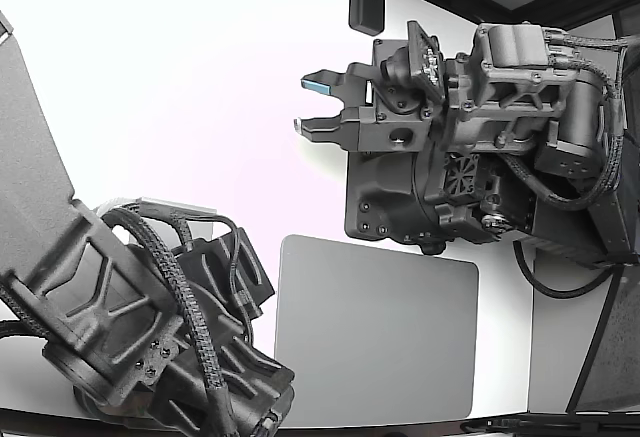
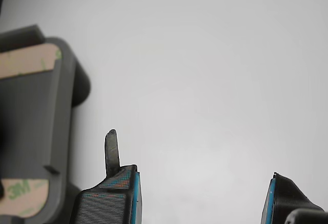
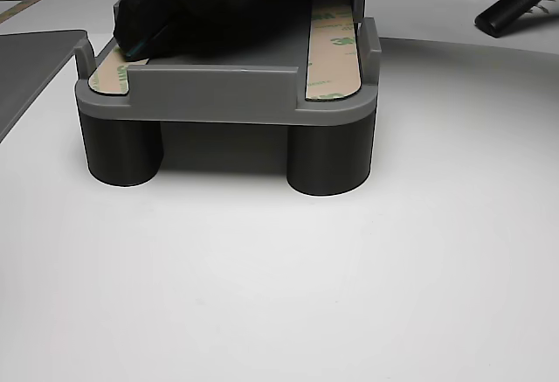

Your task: Peel off protective film from adhesive tape.

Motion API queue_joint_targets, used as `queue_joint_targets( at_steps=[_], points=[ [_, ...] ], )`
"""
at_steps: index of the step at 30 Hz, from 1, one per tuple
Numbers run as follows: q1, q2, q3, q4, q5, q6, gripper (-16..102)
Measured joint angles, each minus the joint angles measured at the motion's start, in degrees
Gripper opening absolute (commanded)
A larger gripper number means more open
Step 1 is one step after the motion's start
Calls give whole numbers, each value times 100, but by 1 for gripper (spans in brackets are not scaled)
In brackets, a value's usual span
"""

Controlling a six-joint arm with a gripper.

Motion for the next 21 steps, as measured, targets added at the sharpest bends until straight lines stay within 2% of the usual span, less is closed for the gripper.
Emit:
queue_joint_targets(
  at_steps=[2,8,14,17,19,20,21],
  points=[
    [26,0,0,0,53,70,100],
    [589,0,0,0,826,211,100],
    [589,0,0,9,721,193,98],
    [589,0,0,9,800,264,76],
    [589,0,0,26,940,343,53],
    [589,0,0,44,949,343,34],
    [589,0,0,53,949,343,-1]
  ],
)
